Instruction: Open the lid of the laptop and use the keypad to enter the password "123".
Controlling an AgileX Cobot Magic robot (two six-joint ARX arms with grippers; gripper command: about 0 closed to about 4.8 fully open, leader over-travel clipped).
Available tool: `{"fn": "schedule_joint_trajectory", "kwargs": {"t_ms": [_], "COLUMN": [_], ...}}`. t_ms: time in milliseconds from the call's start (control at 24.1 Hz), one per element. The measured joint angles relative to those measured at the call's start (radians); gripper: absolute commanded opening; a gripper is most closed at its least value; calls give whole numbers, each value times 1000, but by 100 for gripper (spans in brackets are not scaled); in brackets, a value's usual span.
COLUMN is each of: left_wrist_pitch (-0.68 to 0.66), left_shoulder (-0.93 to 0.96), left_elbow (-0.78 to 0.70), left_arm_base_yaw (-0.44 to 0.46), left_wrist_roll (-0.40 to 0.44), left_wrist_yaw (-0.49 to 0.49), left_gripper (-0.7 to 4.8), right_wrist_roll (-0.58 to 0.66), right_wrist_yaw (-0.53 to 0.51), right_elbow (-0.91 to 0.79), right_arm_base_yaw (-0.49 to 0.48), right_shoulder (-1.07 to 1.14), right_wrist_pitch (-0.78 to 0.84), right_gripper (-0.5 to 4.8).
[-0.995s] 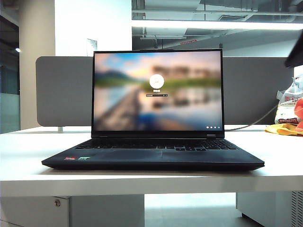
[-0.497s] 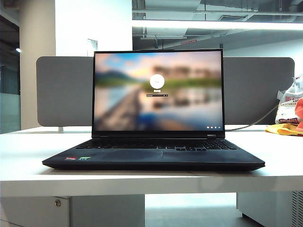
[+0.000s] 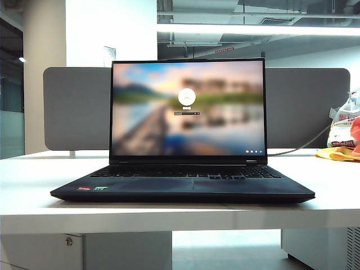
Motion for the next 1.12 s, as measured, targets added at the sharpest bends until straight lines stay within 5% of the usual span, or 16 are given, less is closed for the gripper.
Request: {"fn": "schedule_joint_trajectory", "kwargs": {"t_ms": [373,788,1119], "left_wrist_pitch": [0,238,453], "left_shoulder": [-9,-16,-52], "left_elbow": [0,-200,-385], "left_arm_base_yaw": [50,600,876], "left_wrist_roll": [31,16,0], "left_wrist_yaw": [5,201,443], "left_gripper": [-5,-5,-5], "right_wrist_roll": [0,0,0], "right_wrist_yaw": [0,6,8], "right_elbow": [0,0,0], "right_arm_base_yaw": [0,-1,-1], "right_shoulder": [-13,-13,-13], "right_wrist_pitch": [0,-1,-1], "right_gripper": [-1,-1,-1]}}
